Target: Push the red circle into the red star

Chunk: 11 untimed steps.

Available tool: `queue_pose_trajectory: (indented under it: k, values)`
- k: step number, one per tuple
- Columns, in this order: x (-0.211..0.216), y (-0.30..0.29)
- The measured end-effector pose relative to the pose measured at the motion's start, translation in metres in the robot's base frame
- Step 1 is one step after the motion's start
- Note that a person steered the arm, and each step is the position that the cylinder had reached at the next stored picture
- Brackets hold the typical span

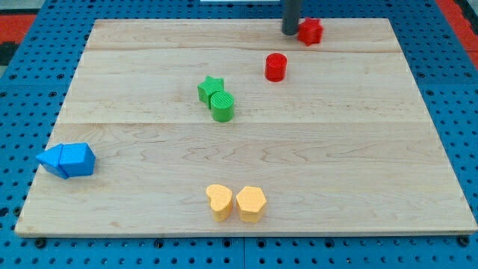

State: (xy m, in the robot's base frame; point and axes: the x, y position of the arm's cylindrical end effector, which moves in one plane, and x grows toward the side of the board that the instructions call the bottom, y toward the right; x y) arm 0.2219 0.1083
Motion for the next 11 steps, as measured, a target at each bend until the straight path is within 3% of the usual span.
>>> queue_pose_trajectory:
  k: [1,2,3,4,5,7,8,9,11]
  values:
    - [0.01,-0.057]
    - [0.026,-0.15]
    - [0.095,-0.19]
    - [0.131,-0.141]
    - [0.113,-0.07]
    - [0.087,0.008]
    - [0.064,0.026]
    - [0.08,0.048]
    - [0.071,0.047]
